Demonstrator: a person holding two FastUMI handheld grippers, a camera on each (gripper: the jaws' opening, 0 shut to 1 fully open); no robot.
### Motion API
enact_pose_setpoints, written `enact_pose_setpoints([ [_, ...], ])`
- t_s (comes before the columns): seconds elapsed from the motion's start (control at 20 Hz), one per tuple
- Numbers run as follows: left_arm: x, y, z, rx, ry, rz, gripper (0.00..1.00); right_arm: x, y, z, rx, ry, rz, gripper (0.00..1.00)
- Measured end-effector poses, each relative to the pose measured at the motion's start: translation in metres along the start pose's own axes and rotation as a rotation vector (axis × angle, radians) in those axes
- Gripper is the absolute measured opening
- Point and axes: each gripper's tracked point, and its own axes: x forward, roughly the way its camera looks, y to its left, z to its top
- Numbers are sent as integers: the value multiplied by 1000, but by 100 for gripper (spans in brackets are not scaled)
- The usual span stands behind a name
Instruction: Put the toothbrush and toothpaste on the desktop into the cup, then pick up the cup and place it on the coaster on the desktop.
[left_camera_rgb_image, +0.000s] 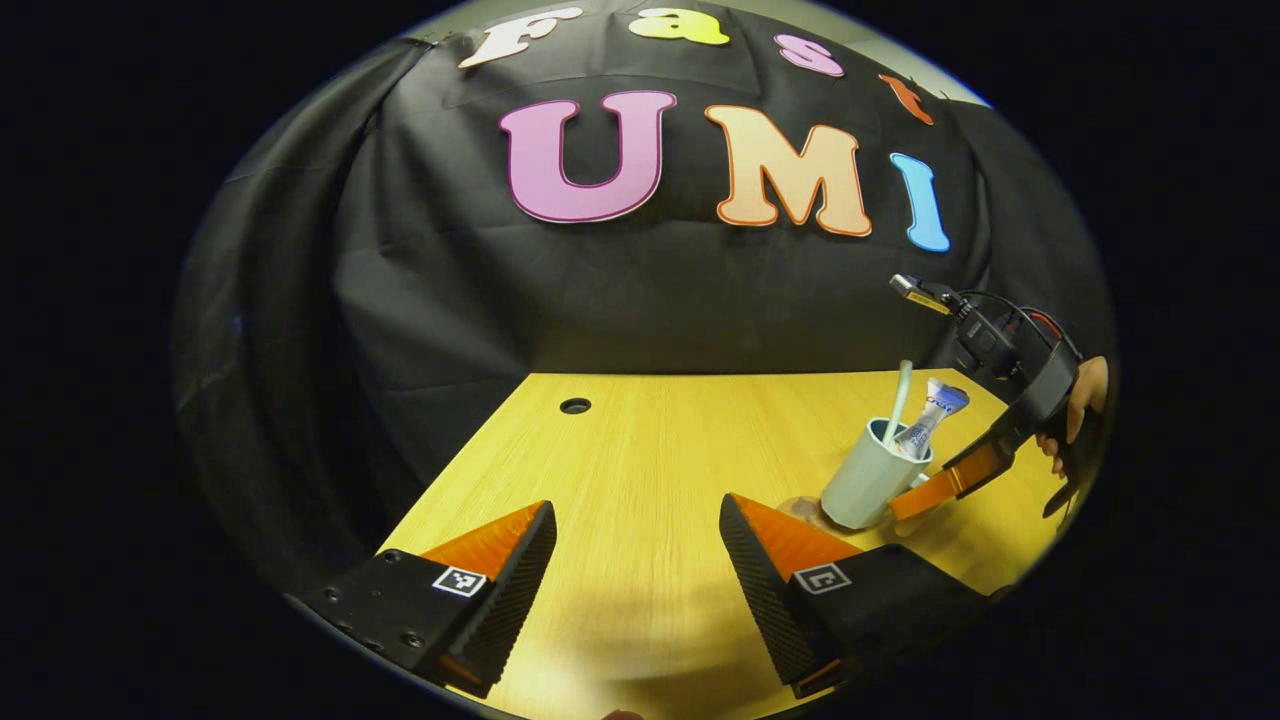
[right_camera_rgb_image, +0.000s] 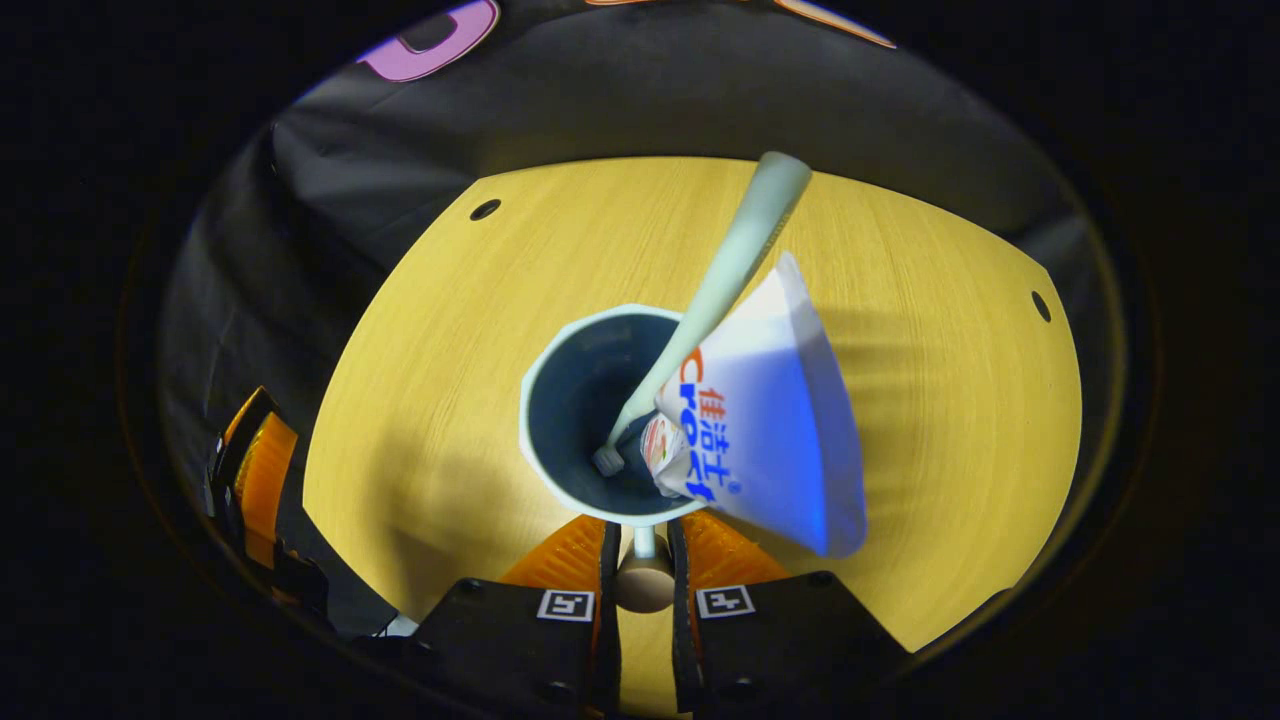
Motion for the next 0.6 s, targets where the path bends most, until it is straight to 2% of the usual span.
enact_pose_setpoints([
  [0.25, -4, 24, -4, -19, -4, 24, 95, 6, 13, 5, -17, 3, -10, 23],
  [0.45, -5, 31, -6, -32, -6, 29, 95, 29, 27, 1, -65, 13, -60, 23],
  [0.6, -5, 30, -5, -32, -11, 19, 95, 17, 22, -4, -67, 9, -73, 21],
])
